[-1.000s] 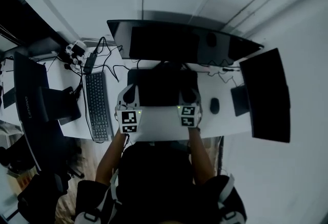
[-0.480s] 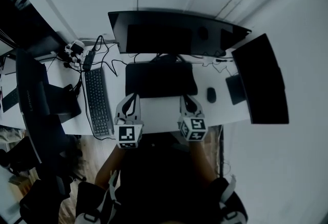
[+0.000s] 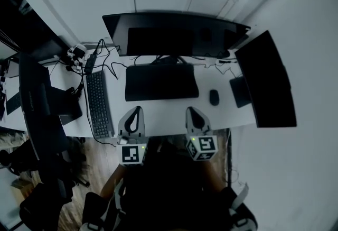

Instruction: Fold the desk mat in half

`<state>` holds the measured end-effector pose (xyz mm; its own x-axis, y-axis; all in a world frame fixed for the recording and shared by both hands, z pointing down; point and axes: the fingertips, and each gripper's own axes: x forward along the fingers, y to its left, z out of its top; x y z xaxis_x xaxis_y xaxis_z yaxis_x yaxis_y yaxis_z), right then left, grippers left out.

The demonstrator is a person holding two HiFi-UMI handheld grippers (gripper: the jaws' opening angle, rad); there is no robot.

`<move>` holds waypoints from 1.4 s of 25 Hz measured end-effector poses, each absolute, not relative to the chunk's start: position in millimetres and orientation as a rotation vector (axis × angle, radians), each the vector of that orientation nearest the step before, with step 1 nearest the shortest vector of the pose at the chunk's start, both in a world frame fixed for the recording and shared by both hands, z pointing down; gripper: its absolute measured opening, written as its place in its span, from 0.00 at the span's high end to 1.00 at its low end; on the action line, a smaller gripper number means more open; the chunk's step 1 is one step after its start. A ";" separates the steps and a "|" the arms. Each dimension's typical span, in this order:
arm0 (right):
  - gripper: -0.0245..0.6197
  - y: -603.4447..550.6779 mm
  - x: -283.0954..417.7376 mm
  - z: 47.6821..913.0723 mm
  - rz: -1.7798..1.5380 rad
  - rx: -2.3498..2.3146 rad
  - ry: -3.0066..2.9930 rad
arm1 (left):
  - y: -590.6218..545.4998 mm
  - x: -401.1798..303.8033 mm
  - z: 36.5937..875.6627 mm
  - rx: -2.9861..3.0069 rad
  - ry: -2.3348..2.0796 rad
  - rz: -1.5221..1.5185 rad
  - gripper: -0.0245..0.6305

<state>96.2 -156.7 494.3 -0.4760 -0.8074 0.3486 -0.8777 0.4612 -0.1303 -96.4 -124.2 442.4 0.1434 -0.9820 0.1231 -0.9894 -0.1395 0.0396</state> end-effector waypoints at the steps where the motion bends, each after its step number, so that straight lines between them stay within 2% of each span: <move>1: 0.95 -152.8 99.6 490.0 0.418 1.454 -2.478 | -121.3 -93.7 439.6 2.283 -1.995 0.093 0.95; 13: 0.95 -133.4 117.3 477.1 0.390 1.425 -2.538 | -104.6 -58.8 452.9 2.291 -1.975 0.214 0.95; 35: 0.95 -135.4 102.5 476.7 0.381 1.390 -2.563 | -108.7 -68.9 447.2 2.278 -2.014 0.191 0.95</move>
